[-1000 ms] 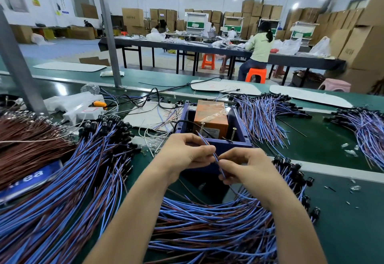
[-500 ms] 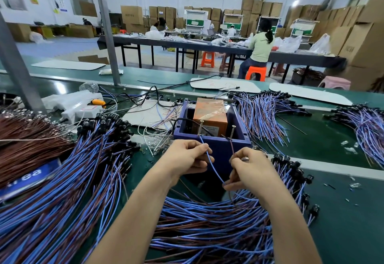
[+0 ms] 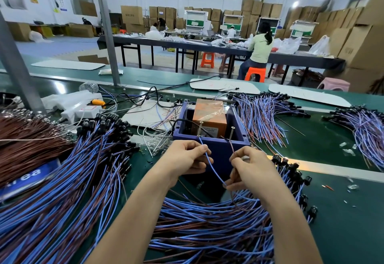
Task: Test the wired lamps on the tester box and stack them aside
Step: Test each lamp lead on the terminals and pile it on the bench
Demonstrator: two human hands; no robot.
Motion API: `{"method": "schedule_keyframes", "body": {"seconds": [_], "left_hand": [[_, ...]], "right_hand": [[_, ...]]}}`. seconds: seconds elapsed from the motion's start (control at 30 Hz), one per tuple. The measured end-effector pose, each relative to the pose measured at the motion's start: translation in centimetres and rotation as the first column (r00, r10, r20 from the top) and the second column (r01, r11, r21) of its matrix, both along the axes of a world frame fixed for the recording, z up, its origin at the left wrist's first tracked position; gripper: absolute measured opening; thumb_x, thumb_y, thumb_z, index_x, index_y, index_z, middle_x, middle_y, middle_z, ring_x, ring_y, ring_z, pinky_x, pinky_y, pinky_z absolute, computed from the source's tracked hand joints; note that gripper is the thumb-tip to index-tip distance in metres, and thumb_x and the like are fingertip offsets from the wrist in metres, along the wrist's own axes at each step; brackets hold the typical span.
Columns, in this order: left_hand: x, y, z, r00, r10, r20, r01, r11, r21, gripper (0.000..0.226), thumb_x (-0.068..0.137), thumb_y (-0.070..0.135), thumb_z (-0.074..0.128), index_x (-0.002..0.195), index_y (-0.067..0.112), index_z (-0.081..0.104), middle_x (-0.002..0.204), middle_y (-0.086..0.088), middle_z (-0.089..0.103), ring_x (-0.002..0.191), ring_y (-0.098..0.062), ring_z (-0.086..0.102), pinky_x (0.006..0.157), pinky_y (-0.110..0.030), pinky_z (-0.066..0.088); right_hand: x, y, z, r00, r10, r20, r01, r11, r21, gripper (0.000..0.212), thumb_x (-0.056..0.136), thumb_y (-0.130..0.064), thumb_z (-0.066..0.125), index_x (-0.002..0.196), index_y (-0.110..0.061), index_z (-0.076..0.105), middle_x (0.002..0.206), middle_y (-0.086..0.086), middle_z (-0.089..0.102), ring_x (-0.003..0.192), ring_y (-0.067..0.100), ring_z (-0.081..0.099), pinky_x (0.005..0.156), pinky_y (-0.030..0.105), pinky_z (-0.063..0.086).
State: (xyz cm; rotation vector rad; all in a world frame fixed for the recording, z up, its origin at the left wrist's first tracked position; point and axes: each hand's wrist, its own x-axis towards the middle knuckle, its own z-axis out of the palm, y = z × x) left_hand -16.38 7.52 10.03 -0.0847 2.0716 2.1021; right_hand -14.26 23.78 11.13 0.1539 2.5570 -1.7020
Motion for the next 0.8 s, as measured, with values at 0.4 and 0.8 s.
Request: {"method": "schedule_keyframes", "body": {"seconds": [0.4,0.8], "left_hand": [[3.1,0.0,1.8,0.981,0.007,-0.192,-0.008,1.0,-0.005,0.014,0.095,0.005,0.053,0.086,0.006,0.063,0.074,-0.01,0.067,0.052,-0.01,0.062,0.061,-0.019,0.055],[8.8,-9.6,-4.2,0.958,0.069,-0.277,-0.284,0.309,-0.908,0.04,0.097,0.031,0.049,0.136,0.026,0.042,0.125,0.0,0.047,0.115,-0.017,0.043,0.097,-0.028,0.037]], "right_hand": [[3.9,-1.8,-0.8,0.969,0.161,-0.188,-0.101,0.951,0.292,0.018,0.09,-0.015,0.063,0.076,-0.027,0.062,0.065,-0.001,0.068,0.062,0.012,0.06,0.06,0.025,0.047],[6.6,-1.2,-3.0,0.974,0.033,-0.222,0.006,0.985,0.175,0.027,0.092,-0.018,0.062,0.117,-0.025,0.065,0.094,-0.013,0.065,0.087,0.002,0.061,0.073,0.013,0.045]]}}
